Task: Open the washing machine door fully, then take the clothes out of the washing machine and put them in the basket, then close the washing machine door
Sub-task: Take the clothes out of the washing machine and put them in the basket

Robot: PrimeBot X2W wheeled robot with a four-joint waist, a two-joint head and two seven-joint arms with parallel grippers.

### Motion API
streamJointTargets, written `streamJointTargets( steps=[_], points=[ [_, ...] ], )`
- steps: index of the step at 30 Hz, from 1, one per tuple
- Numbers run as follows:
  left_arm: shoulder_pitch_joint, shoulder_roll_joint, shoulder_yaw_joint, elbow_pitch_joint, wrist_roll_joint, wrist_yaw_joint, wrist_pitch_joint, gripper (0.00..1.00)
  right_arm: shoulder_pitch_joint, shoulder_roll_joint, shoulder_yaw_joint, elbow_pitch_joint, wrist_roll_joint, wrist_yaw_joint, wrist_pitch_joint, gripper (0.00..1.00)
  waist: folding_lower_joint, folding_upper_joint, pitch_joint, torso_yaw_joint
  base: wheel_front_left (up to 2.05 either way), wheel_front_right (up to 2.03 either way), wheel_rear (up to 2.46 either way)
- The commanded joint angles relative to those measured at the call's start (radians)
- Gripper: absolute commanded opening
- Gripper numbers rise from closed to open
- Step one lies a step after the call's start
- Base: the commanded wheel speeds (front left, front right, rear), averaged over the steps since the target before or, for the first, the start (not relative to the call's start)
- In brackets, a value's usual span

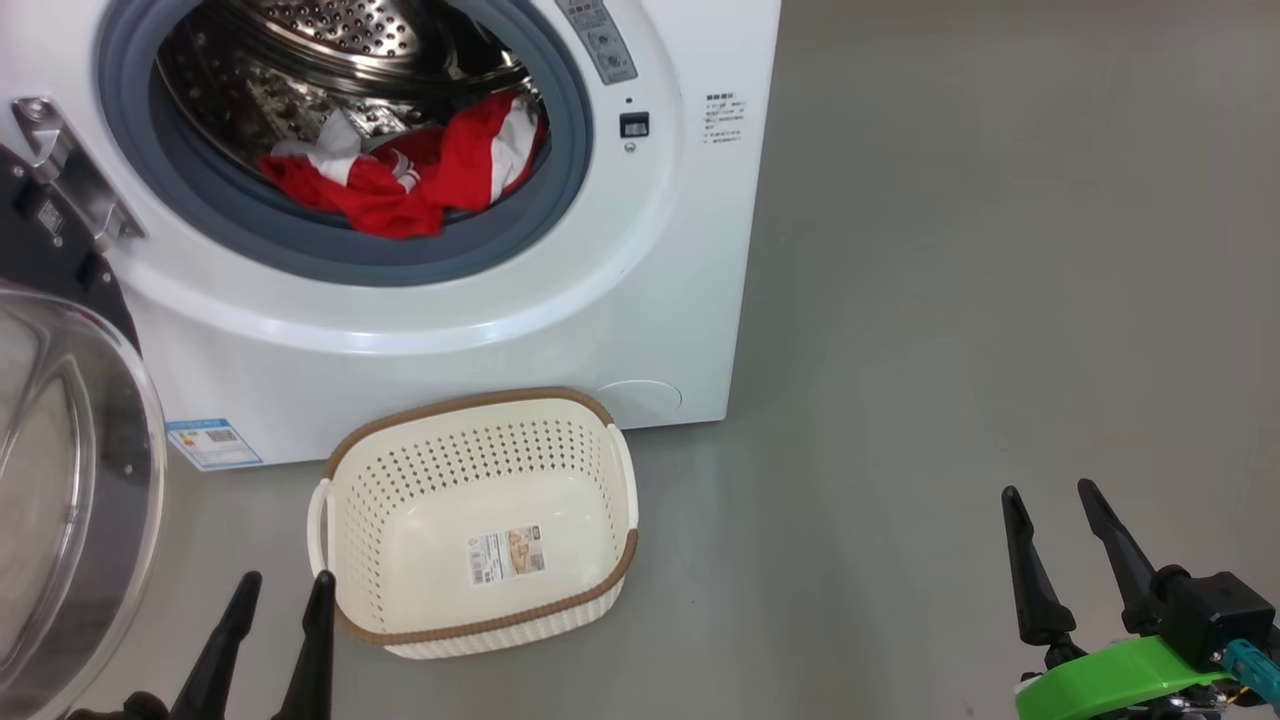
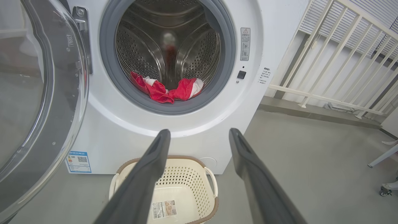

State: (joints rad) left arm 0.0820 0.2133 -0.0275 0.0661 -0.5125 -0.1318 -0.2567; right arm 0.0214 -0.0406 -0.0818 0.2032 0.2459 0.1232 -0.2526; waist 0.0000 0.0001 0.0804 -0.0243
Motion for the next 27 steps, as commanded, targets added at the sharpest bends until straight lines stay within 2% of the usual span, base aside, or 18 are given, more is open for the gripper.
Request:
streamJointTargets(
  steps=[1,15,27],
  points=[
    [-0.04,0.024,0.035,-0.028,-0.005,0.001,-0.005,1.0,-0.022,-0.01,0.025,-0.028,0.002,0.008,-0.009,1.0,0.0,-0.0001,0.003,0.001,1.46,-1.54,0.09],
    [-0.058,0.026,0.051,-0.024,-0.009,0.001,-0.005,1.0,-0.034,-0.01,0.032,-0.028,0.008,0.008,-0.009,1.0,0.0,-0.0001,0.015,0.005,1.44,-1.48,0.03],
    [-0.057,0.02,0.051,-0.02,0.006,0.001,-0.005,1.0,-0.039,-0.01,0.038,-0.025,0.013,0.008,-0.009,1.0,0.0,-0.0001,0.018,0.007,0.3,-0.3,0.0]
  ],
)
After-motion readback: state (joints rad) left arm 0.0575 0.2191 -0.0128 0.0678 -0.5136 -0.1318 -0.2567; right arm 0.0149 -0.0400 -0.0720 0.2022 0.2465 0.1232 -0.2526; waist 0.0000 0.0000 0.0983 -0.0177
